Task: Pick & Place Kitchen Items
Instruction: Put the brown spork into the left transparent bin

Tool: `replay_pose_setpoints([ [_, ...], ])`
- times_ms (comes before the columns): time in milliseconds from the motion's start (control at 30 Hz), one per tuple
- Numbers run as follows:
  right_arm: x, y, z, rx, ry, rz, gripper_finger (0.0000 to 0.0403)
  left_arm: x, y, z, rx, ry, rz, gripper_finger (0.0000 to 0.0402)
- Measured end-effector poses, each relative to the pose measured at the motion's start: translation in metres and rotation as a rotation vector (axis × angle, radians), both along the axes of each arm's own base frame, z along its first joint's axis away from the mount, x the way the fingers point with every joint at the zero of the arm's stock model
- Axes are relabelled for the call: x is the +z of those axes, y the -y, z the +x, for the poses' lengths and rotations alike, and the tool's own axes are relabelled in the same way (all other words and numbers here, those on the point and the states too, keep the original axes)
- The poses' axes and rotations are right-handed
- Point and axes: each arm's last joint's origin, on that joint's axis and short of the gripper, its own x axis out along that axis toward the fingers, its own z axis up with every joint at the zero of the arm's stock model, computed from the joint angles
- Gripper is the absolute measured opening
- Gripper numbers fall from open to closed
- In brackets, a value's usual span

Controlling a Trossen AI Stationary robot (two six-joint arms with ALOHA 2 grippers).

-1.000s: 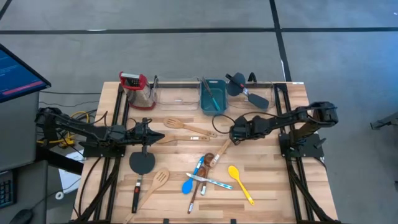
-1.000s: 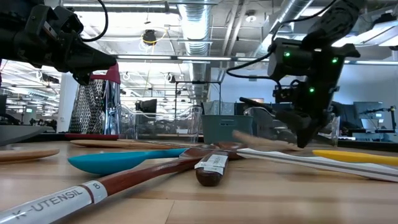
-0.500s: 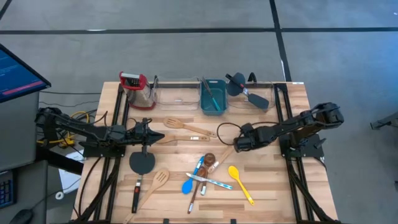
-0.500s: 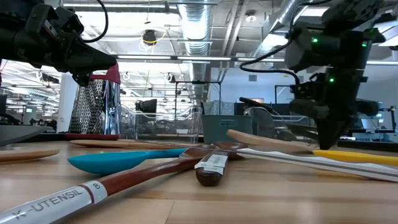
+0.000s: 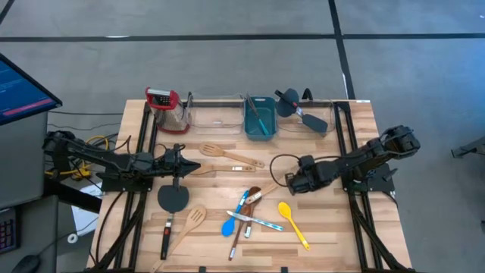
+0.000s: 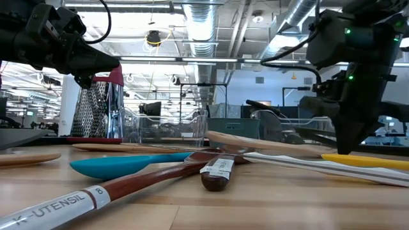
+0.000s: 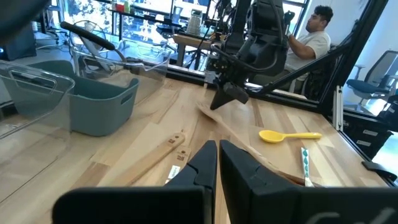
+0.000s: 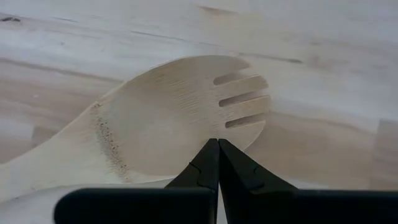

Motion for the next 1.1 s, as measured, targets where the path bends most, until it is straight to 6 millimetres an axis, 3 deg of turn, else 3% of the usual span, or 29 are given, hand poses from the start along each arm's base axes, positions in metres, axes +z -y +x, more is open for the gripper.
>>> replay_pose_setpoints([
  [233,0.006,-0.005,0.002,0.005,-0.013,-0.001,0.0000,0.000,0.000,0.000,0.000,0.000,0.000,0.0008],
  [633,0.041,-0.005,0.016,0.134,-0.101,-0.111,0.0000,0.000,0.000,0.000,0.000,0.000,0.000,0.0008],
  [1100,0.030,0.022,0.012,0.157,-0.193,-0.115,0.0000,0.000,0.000,0.000,0.001,0.002,-0.019,0.0008],
])
